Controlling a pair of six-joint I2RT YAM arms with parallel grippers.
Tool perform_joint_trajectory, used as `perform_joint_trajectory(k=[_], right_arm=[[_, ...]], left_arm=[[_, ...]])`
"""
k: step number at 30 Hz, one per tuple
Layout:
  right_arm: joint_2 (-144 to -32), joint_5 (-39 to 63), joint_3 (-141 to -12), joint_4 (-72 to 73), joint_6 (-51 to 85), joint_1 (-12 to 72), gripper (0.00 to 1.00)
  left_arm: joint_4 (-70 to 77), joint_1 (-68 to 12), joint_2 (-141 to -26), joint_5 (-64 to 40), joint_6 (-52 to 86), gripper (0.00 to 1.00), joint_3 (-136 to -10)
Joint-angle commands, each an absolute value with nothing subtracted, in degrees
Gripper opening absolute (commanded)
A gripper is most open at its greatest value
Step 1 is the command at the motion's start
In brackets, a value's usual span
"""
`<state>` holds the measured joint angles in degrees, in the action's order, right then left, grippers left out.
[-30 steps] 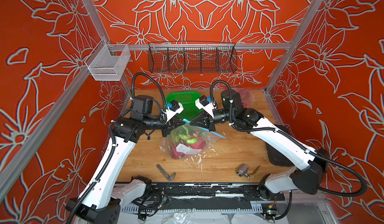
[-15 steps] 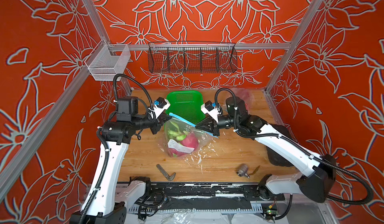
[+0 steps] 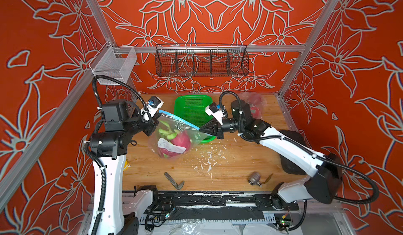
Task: Open the zip-top bag and take out the dragon fruit
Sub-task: Unzip the zipper on the zipper food storage bag.
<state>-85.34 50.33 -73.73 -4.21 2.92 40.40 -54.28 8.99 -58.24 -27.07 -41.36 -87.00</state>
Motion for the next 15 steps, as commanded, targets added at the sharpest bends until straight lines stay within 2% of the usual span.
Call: perform_joint_trajectory(k=[1, 9, 15], right_arm=[[-91.93, 50.4, -80.68, -3.16, 6.0, 41.92, 0.0], [-109.8, 47.96, -100.21, -1.08, 11.15, 43.64, 0.0], [-114.67, 44.71, -107.03, -1.54, 12.55, 41.98, 0.0]], left_arm=[[-45.45, 10.22, -60.13, -16.72, -41.13, 0.0, -89.17], [-39.29, 10.2, -65.94, -15.78, -39.21, 0.0, -90.87], [-34.6, 9.81, -71.79, -22.42, -31.43, 0.0, -90.84]])
